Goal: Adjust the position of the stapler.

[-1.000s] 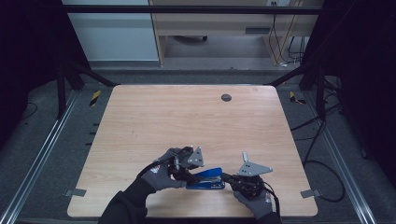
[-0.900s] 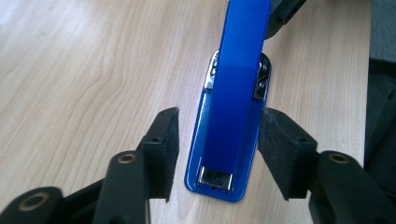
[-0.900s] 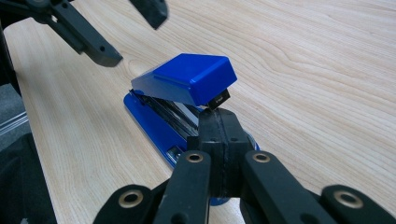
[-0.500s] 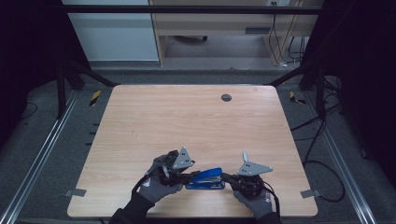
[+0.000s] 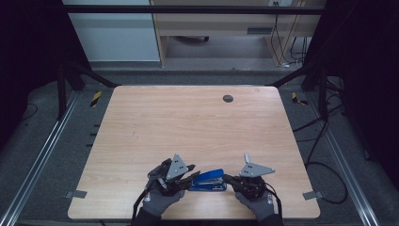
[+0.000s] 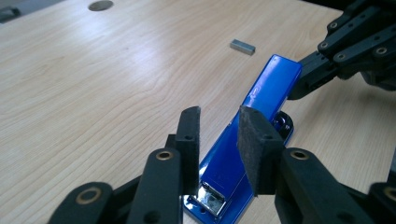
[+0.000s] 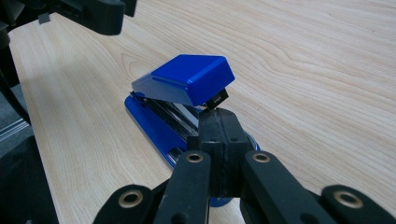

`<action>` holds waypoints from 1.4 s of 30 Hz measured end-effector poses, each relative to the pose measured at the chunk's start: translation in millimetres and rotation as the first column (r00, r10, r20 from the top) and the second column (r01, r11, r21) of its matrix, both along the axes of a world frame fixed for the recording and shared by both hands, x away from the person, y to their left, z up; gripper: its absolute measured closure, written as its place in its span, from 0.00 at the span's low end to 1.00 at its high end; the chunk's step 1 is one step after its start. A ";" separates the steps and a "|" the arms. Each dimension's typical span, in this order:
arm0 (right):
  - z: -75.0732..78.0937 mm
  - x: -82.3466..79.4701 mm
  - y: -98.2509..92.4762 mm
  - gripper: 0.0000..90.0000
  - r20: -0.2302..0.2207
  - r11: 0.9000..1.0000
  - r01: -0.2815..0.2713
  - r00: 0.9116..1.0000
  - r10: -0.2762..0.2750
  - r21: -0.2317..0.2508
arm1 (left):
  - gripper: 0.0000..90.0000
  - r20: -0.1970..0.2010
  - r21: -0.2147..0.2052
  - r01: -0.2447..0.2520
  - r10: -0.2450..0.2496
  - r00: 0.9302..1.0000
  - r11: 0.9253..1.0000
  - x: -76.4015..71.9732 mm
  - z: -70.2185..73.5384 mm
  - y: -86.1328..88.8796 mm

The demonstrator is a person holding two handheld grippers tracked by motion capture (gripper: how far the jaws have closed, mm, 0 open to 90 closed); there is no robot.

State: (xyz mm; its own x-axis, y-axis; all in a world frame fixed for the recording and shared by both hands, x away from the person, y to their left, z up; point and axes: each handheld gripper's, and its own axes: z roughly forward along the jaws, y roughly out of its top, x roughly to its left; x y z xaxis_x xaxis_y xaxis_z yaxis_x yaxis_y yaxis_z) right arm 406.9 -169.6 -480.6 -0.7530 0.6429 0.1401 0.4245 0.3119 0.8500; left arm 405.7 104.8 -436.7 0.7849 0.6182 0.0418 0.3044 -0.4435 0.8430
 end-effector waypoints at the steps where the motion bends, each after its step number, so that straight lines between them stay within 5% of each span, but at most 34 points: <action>1: -0.1 0.3 0.0 1.00 0.000 1.000 0.001 1.000 -0.001 -0.001 | 0.78 0.009 -0.013 -0.015 0.015 1.000 1.000 -2.6 -0.7 0.6; 6: -0.1 0.4 -0.4 1.00 0.000 1.000 0.002 1.000 -0.002 0.003 | 0.86 0.040 -0.071 -0.097 0.100 0.994 0.993 -17.4 -8.6 1.8; 10: 0.1 0.5 -0.4 1.00 0.000 1.000 0.001 1.000 -0.001 0.001 | 0.91 0.035 -0.138 -0.148 0.154 0.987 0.979 -27.1 -20.3 2.4; 15: 0.5 0.6 -0.5 1.00 0.002 1.000 0.002 1.000 -0.002 0.003 | 0.97 0.049 -0.148 -0.198 0.207 0.977 0.969 -37.9 -32.9 -0.1; 21: 0.3 1.2 -0.5 1.00 -0.002 1.000 0.004 1.000 -0.004 0.007 | 1.00 0.032 -0.170 -0.221 0.229 0.973 0.960 -48.8 -43.5 -0.4; 42: 1.0 1.3 -0.2 1.00 0.005 1.000 -0.005 1.000 0.005 0.014 | 1.00 0.002 -0.125 -0.190 0.192 0.981 0.974 -46.2 -75.8 -55.8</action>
